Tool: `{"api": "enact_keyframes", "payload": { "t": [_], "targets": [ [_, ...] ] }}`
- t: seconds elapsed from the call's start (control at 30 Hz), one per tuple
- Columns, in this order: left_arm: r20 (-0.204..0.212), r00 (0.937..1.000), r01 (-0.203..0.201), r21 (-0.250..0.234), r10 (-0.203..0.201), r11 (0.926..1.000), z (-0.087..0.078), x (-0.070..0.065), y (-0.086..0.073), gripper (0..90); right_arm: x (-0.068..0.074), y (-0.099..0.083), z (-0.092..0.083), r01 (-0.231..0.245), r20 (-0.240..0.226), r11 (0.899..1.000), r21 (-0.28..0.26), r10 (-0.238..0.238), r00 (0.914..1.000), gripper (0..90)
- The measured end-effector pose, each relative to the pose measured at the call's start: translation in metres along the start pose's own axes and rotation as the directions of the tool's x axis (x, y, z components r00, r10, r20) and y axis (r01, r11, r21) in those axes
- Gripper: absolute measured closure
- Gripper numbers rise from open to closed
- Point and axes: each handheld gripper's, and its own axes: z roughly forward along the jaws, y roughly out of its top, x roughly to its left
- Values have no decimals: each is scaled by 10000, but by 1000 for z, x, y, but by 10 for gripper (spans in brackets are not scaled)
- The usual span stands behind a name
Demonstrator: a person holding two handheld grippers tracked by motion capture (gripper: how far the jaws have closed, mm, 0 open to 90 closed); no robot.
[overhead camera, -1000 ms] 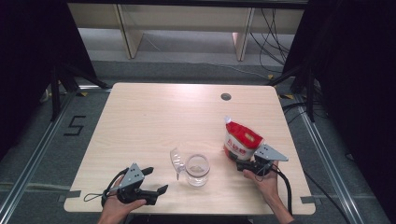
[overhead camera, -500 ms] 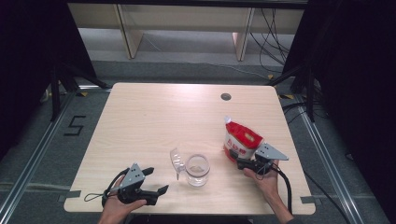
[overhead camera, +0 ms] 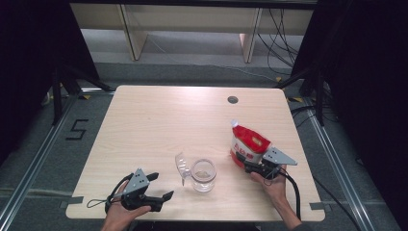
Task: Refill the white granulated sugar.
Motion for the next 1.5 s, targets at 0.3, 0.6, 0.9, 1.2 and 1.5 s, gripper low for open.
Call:
{"api": "enact_keyframes", "payload": {
  "t": [0.3,0.6,0.9,1.2,1.5],
  "targets": [
    [27,10000,-56,-35,56,10000,0,0,0,161,0,2,0,-27,-41,9999,135,28,10000,419],
    [64,9996,-279,5,279,9996,0,1,1,160,1,5,-3,-281,-30,9994,188,282,9996,436],
    [89,10000,-11,-22,11,10000,-1,0,1,161,3,8,-6,-212,-220,9992,335,219,9995,445],
    [117,9999,-62,-38,62,10000,-1,1,1,161,6,18,-17,155,-62,9999,65,-155,9999,447],
    [113,9999,-27,-72,28,10000,0,1,1,160,16,32,-28,1904,-202,9817,94,-1902,9815,449]
  ]
}}
